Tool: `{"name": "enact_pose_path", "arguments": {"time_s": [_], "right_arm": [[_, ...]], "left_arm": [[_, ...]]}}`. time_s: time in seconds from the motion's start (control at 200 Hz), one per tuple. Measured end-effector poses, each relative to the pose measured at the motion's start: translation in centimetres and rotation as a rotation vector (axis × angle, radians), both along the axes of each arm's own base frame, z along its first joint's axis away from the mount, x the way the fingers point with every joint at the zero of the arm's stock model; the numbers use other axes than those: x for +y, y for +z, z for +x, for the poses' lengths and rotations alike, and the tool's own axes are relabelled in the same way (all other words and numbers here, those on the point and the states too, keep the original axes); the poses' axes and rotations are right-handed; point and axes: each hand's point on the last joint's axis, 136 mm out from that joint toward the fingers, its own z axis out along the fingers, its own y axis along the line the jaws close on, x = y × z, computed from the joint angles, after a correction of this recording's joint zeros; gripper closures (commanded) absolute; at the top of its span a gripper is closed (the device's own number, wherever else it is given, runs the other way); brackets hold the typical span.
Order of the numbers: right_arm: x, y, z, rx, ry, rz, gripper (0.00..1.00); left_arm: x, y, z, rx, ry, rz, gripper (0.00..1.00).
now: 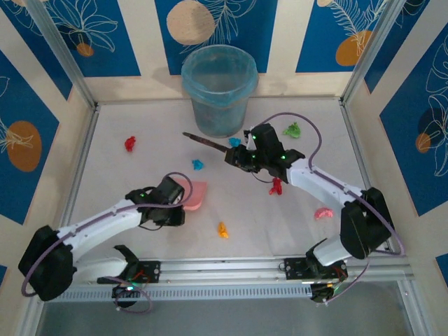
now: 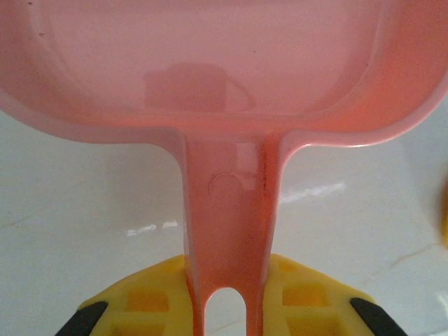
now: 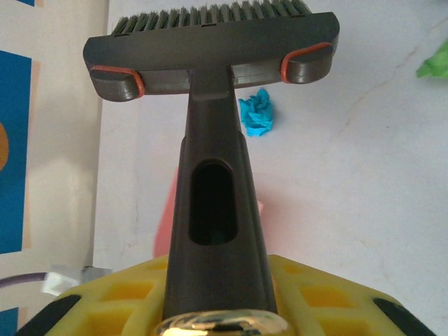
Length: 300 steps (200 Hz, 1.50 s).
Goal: Sweep away the paper scraps from the table
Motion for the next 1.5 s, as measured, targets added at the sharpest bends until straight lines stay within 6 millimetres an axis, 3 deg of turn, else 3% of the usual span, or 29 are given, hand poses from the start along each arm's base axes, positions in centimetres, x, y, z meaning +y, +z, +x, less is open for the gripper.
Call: {"name": "enact_pose_path", "arguments": {"time_s": [0.155, 0.36, 0.595, 0.75, 1.015, 1.31, 1.501], "right_arm": [[1.4, -0.9, 0.8, 0.048, 0.031, -0.003, 1.0], [2.6, -2.3, 0.3, 0.116, 0.074, 0.008, 1.0], [3.5, -3.0, -1.4, 0.193, 0.118, 0.049, 1.0], [3.6, -3.9, -4.4, 0.246, 0.158, 0.071, 1.0], [3.2, -1.9, -7.2, 0.26, 0.18, 0.136, 1.0], [2.0, -0.4, -7.4, 0.186, 0.16, 0.117, 1.0], [-0.5, 2.1, -7.3, -0.006, 0.118, 0.124, 1.0]], "left_arm": [[0.3, -0.9, 1.2, -0.003, 0.003, 0.08, 1.0], [-1.0, -1.3, 3.9, -0.024, -0.009, 0.122, 1.0], [-0.7, -1.7, 5.4, -0.042, 0.006, 0.119, 1.0], [-0.5, -1.8, 6.0, -0.056, 0.015, 0.112, 1.0], [-0.4, -1.9, 6.6, -0.071, 0.03, 0.1, 1.0], [-0.5, -2.1, 6.7, -0.096, 0.025, 0.084, 1.0], [-0.3, -2.0, 6.4, -0.115, 0.017, 0.075, 1.0]]}}
